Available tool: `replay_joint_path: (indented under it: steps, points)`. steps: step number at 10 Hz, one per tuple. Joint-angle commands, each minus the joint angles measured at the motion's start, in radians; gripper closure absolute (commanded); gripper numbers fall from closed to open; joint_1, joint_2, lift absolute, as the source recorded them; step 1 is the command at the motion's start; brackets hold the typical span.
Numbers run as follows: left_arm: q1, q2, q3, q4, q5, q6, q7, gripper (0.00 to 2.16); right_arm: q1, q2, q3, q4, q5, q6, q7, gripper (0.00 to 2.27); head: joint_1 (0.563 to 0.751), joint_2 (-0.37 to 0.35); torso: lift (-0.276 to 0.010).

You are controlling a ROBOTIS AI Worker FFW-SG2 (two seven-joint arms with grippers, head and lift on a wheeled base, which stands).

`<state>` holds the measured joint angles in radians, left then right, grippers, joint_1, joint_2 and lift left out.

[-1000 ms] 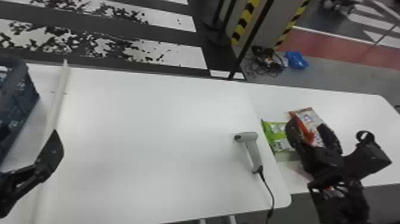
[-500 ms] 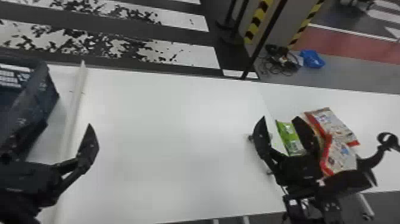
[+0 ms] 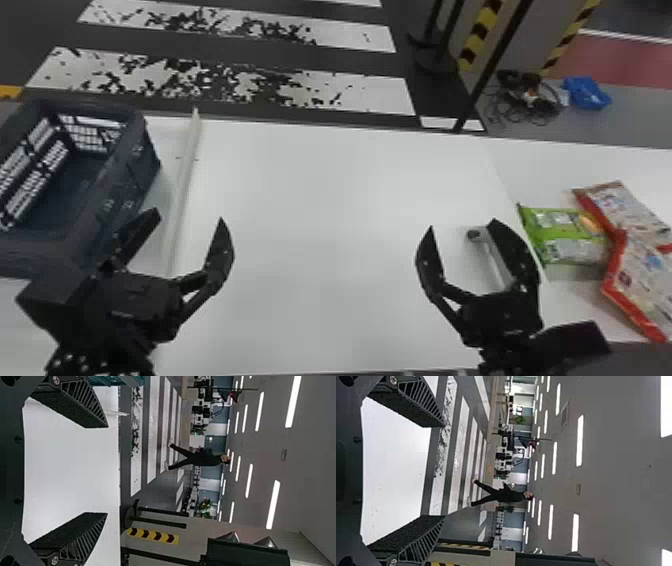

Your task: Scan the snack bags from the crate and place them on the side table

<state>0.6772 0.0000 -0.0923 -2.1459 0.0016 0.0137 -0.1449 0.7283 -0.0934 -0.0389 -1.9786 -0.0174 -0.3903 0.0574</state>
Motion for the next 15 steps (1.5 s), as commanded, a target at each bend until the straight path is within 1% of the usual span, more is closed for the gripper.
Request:
replay_joint_path:
  steps: [1, 3, 5, 11, 15]
  points:
    - [-0.001, -0.003, -0.003, 0.023, 0.000, -0.036, 0.008, 0.08, 0.011, 0.026, -0.001, 0.018, 0.010, 0.000, 0.010, 0.06, 0.695, -0.139, -0.094]
    - [-0.002, -0.003, -0.007, 0.028, -0.002, -0.045, 0.021, 0.08, 0.010, 0.026, 0.001, 0.018, 0.019, 0.000, 0.016, 0.06, 0.695, -0.133, -0.094]
    - [-0.005, -0.003, -0.007, 0.034, -0.003, -0.051, 0.024, 0.08, 0.010, 0.026, -0.006, 0.020, 0.019, 0.003, 0.015, 0.06, 0.695, -0.130, -0.094]
    - [-0.025, -0.003, -0.012, 0.047, -0.011, -0.045, 0.024, 0.08, 0.008, 0.030, -0.024, 0.024, 0.002, 0.000, 0.015, 0.06, 0.695, -0.153, -0.094]
    - [-0.019, -0.003, -0.017, 0.038, -0.017, -0.039, 0.024, 0.08, 0.010, 0.029, -0.022, 0.024, -0.012, -0.003, 0.015, 0.06, 0.695, -0.160, -0.094]
